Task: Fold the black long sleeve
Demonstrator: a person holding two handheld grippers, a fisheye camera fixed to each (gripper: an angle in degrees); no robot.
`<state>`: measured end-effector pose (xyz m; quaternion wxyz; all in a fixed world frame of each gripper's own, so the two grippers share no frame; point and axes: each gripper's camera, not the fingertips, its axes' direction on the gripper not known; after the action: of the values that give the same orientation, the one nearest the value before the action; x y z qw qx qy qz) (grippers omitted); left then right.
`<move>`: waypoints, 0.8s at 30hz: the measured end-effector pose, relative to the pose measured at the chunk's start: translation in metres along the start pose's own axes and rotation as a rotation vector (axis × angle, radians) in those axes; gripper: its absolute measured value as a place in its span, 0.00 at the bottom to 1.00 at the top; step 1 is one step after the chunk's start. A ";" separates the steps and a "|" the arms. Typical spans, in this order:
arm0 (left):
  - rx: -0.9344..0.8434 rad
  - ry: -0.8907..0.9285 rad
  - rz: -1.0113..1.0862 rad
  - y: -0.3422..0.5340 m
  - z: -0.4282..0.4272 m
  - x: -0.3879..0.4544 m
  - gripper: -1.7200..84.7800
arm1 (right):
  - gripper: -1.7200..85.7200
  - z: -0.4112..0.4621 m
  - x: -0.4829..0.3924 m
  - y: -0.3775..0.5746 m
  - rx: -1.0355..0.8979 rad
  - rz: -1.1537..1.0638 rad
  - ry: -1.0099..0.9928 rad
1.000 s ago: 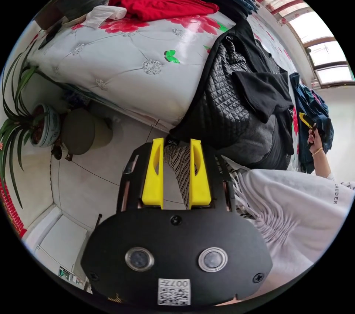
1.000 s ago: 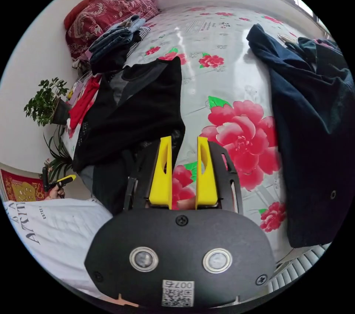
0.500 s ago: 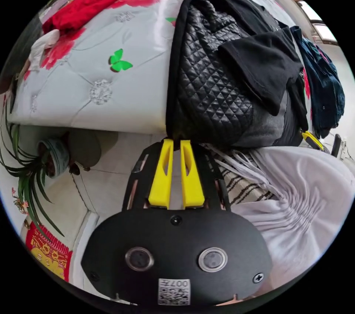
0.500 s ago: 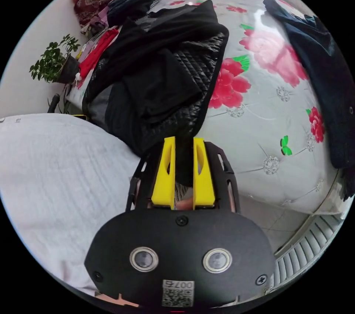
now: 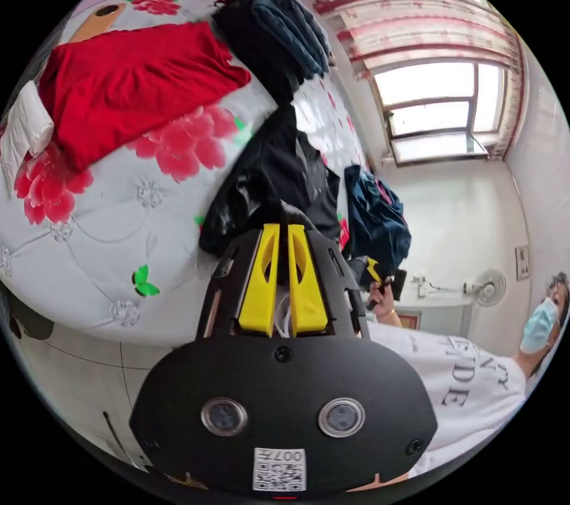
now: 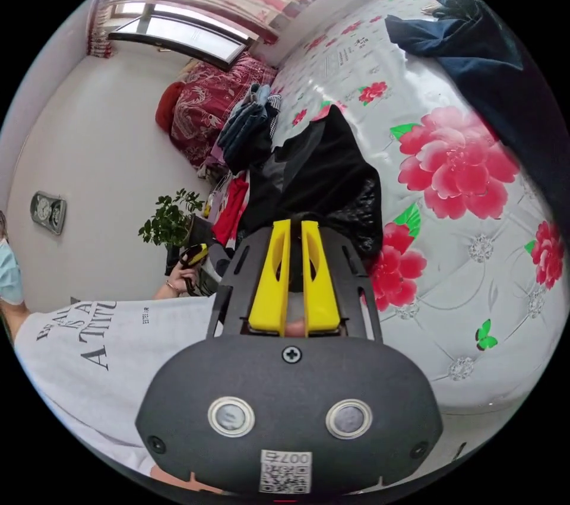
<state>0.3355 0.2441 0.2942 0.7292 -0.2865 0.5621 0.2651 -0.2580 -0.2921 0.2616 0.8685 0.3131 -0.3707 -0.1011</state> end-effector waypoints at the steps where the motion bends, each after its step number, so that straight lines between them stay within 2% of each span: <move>1: 0.009 -0.018 -0.006 -0.004 0.001 -0.001 0.06 | 0.06 0.000 0.004 -0.009 0.010 0.031 0.015; 5: -0.048 -0.147 -0.009 -0.009 0.006 -0.001 0.11 | 0.09 0.010 0.011 -0.019 -0.059 0.050 0.075; 10: -0.111 -0.226 0.044 0.007 -0.002 0.002 0.12 | 0.09 0.025 0.018 -0.015 -0.149 0.034 0.206; 13: -0.169 -0.287 0.083 0.004 0.001 0.006 0.09 | 0.07 0.038 0.025 -0.025 -0.201 0.042 0.250; 16: -0.302 -0.378 0.106 -0.013 0.011 0.006 0.03 | 0.04 0.051 0.031 -0.039 -0.284 0.045 0.323; 19: -0.386 -0.244 0.199 -0.034 0.002 0.016 0.01 | 0.02 0.044 0.034 -0.055 -0.325 0.006 0.201; 21: -0.406 0.017 0.260 -0.055 -0.021 0.022 0.01 | 0.02 0.023 0.036 -0.067 -0.252 0.009 0.070; 23: -0.348 0.167 0.297 -0.074 -0.048 0.025 0.01 | 0.02 -0.015 0.042 -0.087 -0.077 0.048 -0.144; 24: -0.307 0.241 0.310 -0.090 -0.064 0.025 0.01 | 0.02 -0.024 0.044 -0.093 -0.031 0.055 -0.186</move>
<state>0.3624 0.1376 0.2673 0.5555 -0.3337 0.6353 0.4200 -0.2051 -0.3716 0.2170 0.8375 0.2785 -0.4566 -0.1116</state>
